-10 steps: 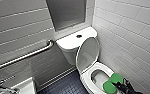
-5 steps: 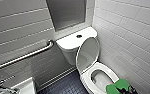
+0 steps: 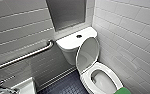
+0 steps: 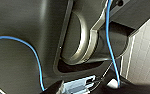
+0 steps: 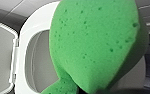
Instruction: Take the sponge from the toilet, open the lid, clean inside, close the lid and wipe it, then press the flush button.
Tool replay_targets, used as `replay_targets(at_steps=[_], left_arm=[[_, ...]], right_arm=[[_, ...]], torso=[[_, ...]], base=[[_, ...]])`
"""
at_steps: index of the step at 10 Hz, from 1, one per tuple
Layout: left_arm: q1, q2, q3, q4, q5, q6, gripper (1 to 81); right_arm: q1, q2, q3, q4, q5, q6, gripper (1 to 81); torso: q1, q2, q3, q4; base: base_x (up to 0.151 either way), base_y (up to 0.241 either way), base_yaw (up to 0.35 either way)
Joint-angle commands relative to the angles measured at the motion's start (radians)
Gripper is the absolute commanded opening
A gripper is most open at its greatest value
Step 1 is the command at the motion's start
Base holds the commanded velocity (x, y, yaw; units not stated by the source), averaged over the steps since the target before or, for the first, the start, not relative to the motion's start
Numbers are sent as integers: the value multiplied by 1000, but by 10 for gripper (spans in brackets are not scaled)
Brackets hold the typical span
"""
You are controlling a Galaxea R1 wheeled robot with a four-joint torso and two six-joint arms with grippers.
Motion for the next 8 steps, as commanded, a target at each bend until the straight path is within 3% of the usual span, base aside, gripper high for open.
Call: replay_targets(at_steps=[1, 4, 7, 8], left_arm=[[40, -11, 17, 23, 24, 9, 811], [40, -9, 17, 34, 24, 12, 811], [40, 0, 17, 40, 24, 22, 811], [40, 0, 17, 40, 24, 26, 811]], right_arm=[[-56, -30, 70, -48, -22, -1, 10], [-165, -53, 156, -102, 23, -3, 10], [-190, -165, 381, -148, 118, -23, 10], [-182, -199, 455, -145, 167, -63, 10]], torso=[[0, 0, 0, 0], [0, 0, 0, 0], [0, 0, 0, 0], [0, 0, 0, 0]], base=[[0, 0, 0], [0, 0, 0], [0, 0, 0], [0, 0, 0]])
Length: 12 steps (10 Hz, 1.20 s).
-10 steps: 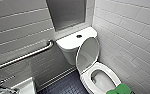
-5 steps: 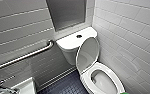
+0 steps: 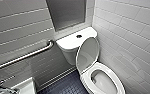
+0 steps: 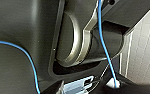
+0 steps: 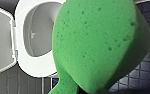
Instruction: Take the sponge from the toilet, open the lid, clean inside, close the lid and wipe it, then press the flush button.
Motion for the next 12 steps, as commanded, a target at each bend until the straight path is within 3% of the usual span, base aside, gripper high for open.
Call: replay_targets(at_steps=[1, 3, 4, 6, 7, 8, 9, 11, 12], left_arm=[[40, -10, 17, 17, 24, 6, 811], [40, -8, 16, 20, 24, 6, 811], [40, -7, 10, 23, 24, 6, 811], [40, -5, 3, 23, 24, 6, 811], [40, -5, 3, 22, 24, 6, 811], [40, -4, 3, 22, 24, 6, 811], [40, -4, 3, 22, 24, 6, 811], [40, -4, -3, 20, 24, 6, 811], [40, -4, -6, 19, 24, 6, 811]], right_arm=[[47, -150, 255, -65, 69, -104, 10], [147, -159, 274, -6, 28, -137, 10], [227, -145, 261, 46, -45, -161, 10], [378, -87, 216, 234, -143, -293, 10], [446, -52, 192, 357, -169, -398, 10], [503, -17, 173, 479, -173, -506, 10], [547, 16, 153, 559, -173, -575, 10], [618, 76, 84, 668, -198, -666, 10], [644, 109, 15, 691, -244, -677, 10]], torso=[[0, 0, 0, 0], [0, 0, 0, 0], [0, 0, 0, 0], [0, 0, 0, 0], [0, 0, 0, 0], [0, 0, 0, 0], [0, 0, 0, 0], [0, 0, 0, 0], [0, 0, 0, 0]], base=[[0, 0, 0], [0, 0, 0], [0, 0, 0], [0, 0, 0], [0, 0, 0], [0, 0, 0], [0, 0, 0], [0, 0, 0], [0, 0, 0]])
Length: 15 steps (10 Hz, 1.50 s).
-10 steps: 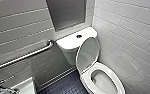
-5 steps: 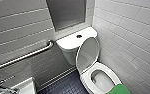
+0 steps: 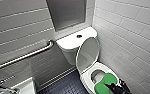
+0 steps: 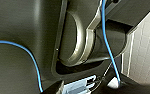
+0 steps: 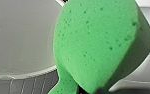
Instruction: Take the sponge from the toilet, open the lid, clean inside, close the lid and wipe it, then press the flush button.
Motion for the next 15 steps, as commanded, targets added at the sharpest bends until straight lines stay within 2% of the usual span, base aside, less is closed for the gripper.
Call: replay_targets(at_steps=[1, 2, 4, 5, 7, 9, 11, 14, 15], left_arm=[[40, -9, 12, 12, 24, 5, 811], [40, -9, 9, 11, 24, 3, 811], [40, -9, 9, 9, 24, 3, 811], [40, -9, 9, 8, 24, 2, 811], [40, -9, 9, 6, 24, 0, 811], [40, -11, 6, 6, 24, -1, 811], [40, -9, -3, 4, 24, -4, 811], [44, -16, -5, 3, 22, -7, 811], [44, -19, -5, 3, 24, -7, 811]], right_arm=[[171, 41, -143, 104, -183, -89, 10], [198, 78, -223, 130, -226, -89, 10], [247, 147, -344, 138, -261, -90, 10], [273, 175, -398, 142, -323, -89, 10], [296, 218, -457, 139, -341, -90, 10], [314, 250, -549, 124, -436, -90, 10], [325, 300, -656, 127, -453, -89, 10], [339, 420, -917, 124, -629, -89, 10], [340, 449, -984, 124, -662, -87, 10]], torso=[[0, 0, 0, 0], [0, 0, 0, 0], [0, 0, 0, 0], [0, 0, 0, 0], [0, 0, 0, 0], [0, 0, 0, 0], [0, 0, 0, 0], [0, 0, 0, 0], [0, 0, 0, 0]], base=[[0, 0, 0], [0, 0, 0], [0, 0, 0], [0, 0, 0], [0, 0, 0], [0, 0, 0], [0, 0, 0], [0, 0, 0], [0, 0, 0]])
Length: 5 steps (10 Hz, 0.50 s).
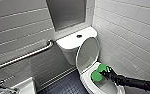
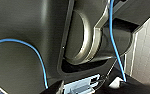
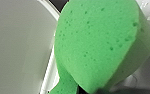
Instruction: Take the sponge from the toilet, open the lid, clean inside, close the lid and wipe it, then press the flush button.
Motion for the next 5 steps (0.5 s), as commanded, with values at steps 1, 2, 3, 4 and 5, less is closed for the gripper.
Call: replay_targets(at_steps=[1, 2, 3, 4, 5], left_arm=[[44, -15, 15, 5, 24, -4, 811], [44, -13, 15, 5, 24, -4, 811], [42, -13, 13, 5, 24, -4, 811], [41, -12, 13, 5, 24, -4, 811], [41, -11, 15, 5, 24, -4, 811]], right_arm=[[160, 108, -238, -11, -264, -4, 10], [169, 130, -311, -10, -315, -4, 10], [174, 134, -345, -10, -350, -4, 10], [174, 125, -330, -10, -353, -6, 10], [162, 95, -290, -5, -332, -3, 10]], torso=[[0, 0, 0, 0], [0, 0, 0, 0], [0, 0, 0, 0], [0, 0, 0, 0], [0, 0, 0, 0]], base=[[0, 0, 0], [0, 0, 0], [0, 0, 0], [0, 0, 0], [0, 0, 0]])
